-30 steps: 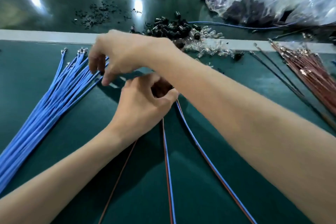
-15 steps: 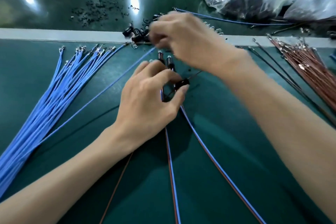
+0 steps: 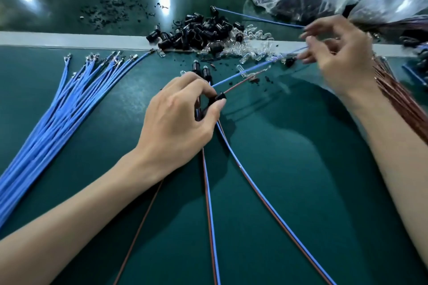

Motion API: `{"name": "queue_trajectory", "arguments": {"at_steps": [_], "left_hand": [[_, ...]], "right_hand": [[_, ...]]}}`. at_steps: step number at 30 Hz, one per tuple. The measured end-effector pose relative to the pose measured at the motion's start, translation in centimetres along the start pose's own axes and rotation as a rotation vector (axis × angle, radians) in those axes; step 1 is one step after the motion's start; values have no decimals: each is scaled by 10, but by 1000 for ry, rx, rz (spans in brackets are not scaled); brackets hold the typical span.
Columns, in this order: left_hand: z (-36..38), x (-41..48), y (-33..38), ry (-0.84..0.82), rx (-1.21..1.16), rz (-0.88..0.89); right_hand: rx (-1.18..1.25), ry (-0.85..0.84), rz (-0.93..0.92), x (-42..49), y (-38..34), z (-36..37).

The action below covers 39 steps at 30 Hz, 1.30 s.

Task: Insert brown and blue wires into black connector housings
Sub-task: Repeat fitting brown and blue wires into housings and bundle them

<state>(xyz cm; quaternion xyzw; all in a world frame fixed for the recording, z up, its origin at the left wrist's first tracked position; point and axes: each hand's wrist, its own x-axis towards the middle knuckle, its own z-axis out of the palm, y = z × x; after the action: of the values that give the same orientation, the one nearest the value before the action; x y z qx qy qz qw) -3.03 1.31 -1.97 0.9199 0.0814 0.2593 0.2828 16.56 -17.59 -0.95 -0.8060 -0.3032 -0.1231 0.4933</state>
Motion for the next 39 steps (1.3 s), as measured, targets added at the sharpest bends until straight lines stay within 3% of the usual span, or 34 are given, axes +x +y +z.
{"name": "queue_trajectory", "arguments": {"at_steps": [3, 10, 17, 20, 25, 32, 39], "left_hand": [[-1, 0, -1, -4, -56, 4], [-1, 1, -5, -8, -72, -13], [1, 2, -7, 27, -118, -65], [0, 2, -7, 19, -141, -61], [0, 1, -7, -3, -151, -66], [-2, 3, -9, 15, -307, -198], [-1, 3, -9, 2, -307, -222]], "right_hand": [[122, -211, -64, -9, -30, 30], [-1, -493, -152, -16, -60, 59], [-69, -319, -122, -4, -61, 45], [9, -369, -79, -7, -67, 46], [-35, -531, -248, -19, -80, 67], [48, -346, -187, -16, -64, 51], [27, -342, -278, -40, -52, 53]]}}
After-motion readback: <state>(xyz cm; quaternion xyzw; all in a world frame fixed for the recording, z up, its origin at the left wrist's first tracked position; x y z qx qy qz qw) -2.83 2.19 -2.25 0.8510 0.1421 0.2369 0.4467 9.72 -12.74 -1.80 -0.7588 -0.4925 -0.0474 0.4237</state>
